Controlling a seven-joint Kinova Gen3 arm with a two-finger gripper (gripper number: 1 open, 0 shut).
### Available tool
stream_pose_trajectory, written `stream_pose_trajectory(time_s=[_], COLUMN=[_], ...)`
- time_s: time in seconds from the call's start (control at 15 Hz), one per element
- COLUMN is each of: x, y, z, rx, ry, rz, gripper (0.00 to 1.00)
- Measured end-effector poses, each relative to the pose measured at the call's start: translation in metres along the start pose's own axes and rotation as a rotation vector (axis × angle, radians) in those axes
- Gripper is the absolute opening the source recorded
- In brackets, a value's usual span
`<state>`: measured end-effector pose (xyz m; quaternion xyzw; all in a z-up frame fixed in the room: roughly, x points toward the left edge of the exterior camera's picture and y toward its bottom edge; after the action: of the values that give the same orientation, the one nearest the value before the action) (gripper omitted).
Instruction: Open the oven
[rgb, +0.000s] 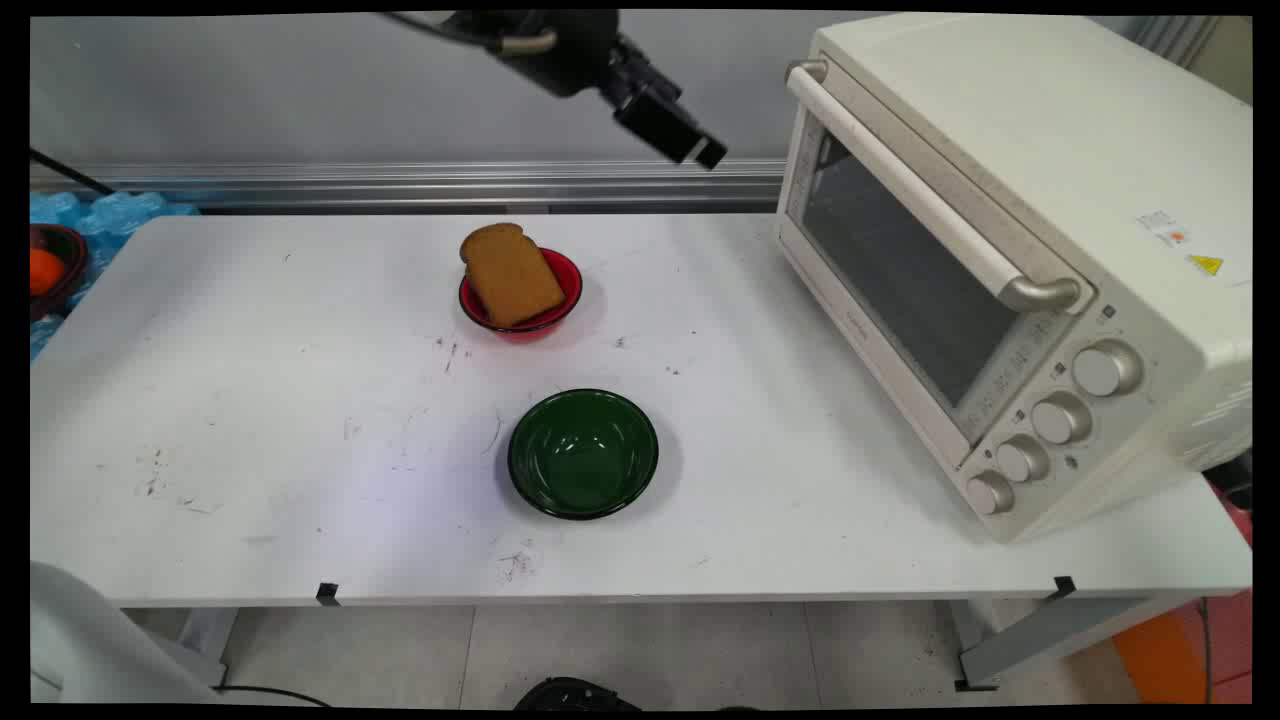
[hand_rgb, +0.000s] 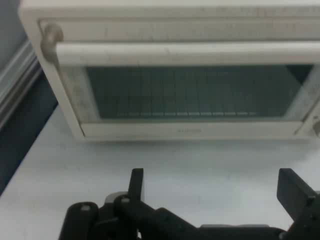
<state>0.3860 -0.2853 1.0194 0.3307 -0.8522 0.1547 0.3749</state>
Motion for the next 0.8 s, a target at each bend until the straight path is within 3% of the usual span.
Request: stream_pose_trajectory(time_s=[0.8], x=[0.078], y=[-0.012], z=[0.055], rx=[0.012], ry=[-0.02], rz=[0.034], gripper=[1.0])
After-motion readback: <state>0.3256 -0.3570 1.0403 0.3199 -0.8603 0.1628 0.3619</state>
